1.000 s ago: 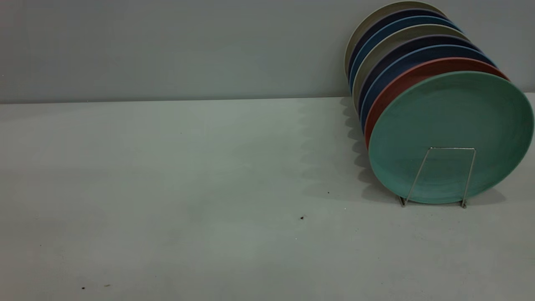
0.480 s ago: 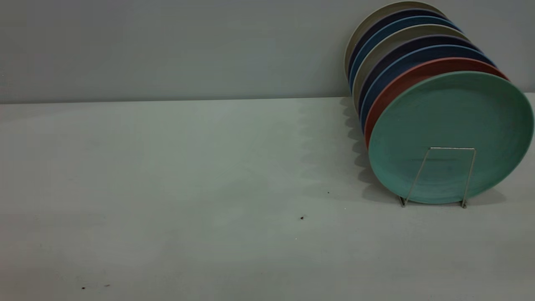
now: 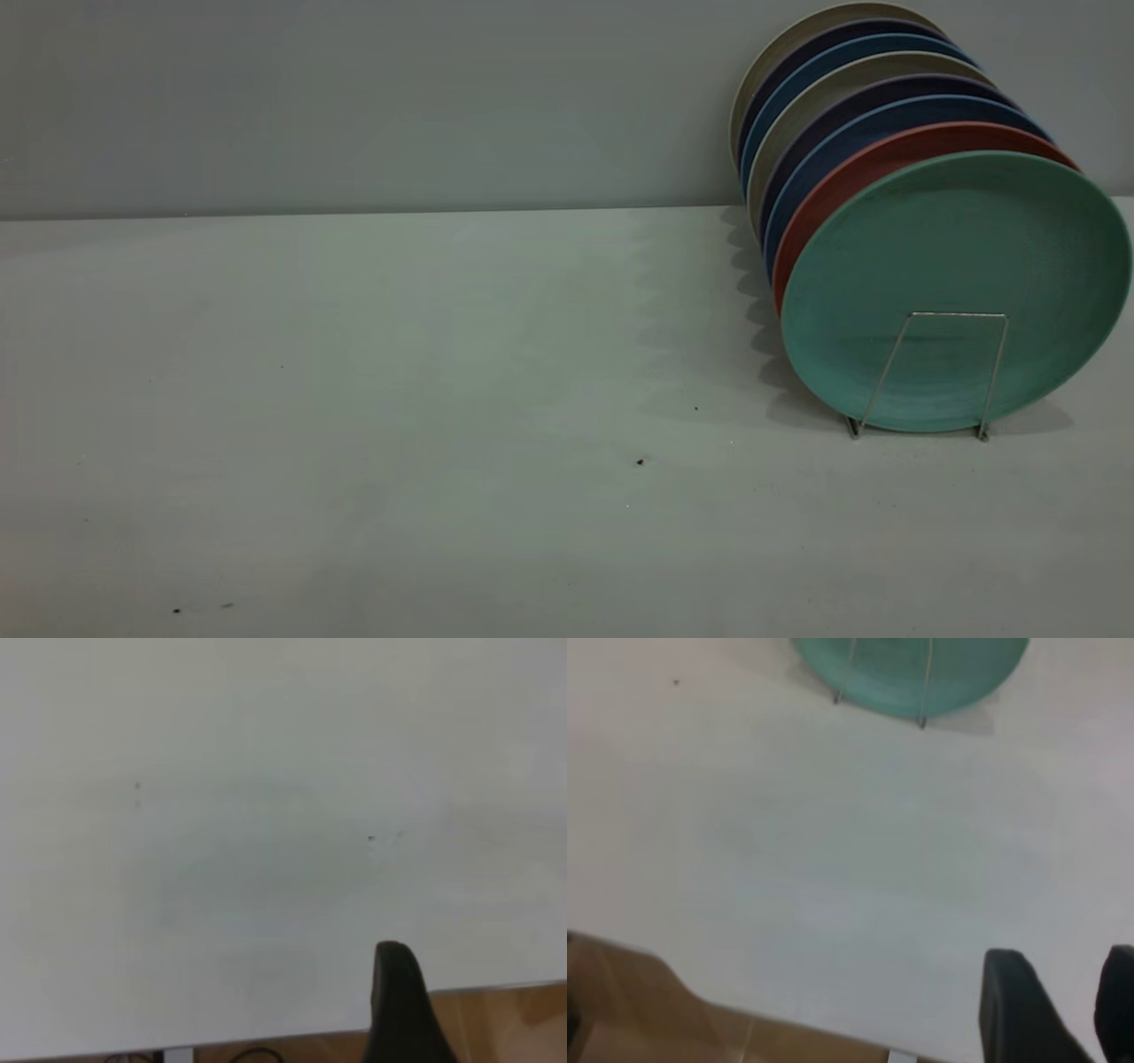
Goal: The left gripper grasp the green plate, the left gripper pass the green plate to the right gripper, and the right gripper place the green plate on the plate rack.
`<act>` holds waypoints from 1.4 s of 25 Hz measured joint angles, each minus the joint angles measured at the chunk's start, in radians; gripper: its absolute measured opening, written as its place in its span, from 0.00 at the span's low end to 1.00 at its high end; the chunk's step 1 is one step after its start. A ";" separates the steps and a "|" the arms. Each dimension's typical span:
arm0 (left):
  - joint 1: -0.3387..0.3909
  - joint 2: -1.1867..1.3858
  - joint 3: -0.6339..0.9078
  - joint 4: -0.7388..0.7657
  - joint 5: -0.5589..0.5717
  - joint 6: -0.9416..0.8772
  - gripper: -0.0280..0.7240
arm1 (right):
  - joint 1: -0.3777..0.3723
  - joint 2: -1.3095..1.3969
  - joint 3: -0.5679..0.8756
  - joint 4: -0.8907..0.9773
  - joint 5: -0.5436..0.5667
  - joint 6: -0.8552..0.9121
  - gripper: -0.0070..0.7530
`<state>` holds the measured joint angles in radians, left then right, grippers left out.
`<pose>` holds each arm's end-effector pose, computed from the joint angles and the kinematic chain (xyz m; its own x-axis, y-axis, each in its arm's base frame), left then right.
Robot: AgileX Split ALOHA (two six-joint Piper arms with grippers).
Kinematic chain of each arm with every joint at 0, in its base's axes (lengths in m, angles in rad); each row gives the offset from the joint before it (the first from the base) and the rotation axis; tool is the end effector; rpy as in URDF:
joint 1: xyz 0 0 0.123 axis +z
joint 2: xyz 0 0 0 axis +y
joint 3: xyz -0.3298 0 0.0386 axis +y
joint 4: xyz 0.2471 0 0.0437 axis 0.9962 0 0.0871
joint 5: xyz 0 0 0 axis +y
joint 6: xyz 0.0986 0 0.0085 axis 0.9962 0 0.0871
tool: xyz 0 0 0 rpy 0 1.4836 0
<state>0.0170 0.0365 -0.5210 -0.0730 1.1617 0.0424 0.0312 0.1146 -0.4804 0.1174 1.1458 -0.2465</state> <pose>-0.0477 -0.0074 0.2724 -0.5549 0.0039 -0.8319 0.0461 0.9986 -0.0261 -0.0326 0.0096 0.2655 -0.6017 -0.2144 -0.7694 -0.2362 0.9680 -0.0850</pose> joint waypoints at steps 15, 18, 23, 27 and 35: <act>0.000 0.000 0.034 0.010 -0.024 0.042 0.62 | 0.000 -0.002 0.000 -0.008 -0.002 0.008 0.32; 0.000 0.000 0.034 0.009 -0.024 0.042 0.61 | 0.000 -0.004 0.000 -0.008 -0.002 0.009 0.32; 0.000 0.000 0.034 0.009 -0.024 0.042 0.61 | 0.000 -0.005 0.000 -0.008 -0.002 0.009 0.32; 0.000 0.000 0.034 0.009 -0.024 0.042 0.61 | 0.000 -0.005 0.000 -0.008 -0.002 0.009 0.32; 0.000 -0.057 0.034 0.009 -0.025 0.042 0.61 | -0.017 -0.109 0.000 -0.007 -0.002 0.009 0.32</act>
<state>0.0170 -0.0202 -0.4870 -0.0642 1.1371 0.0841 0.0141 0.0060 -0.4804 0.1102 1.1437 -0.2375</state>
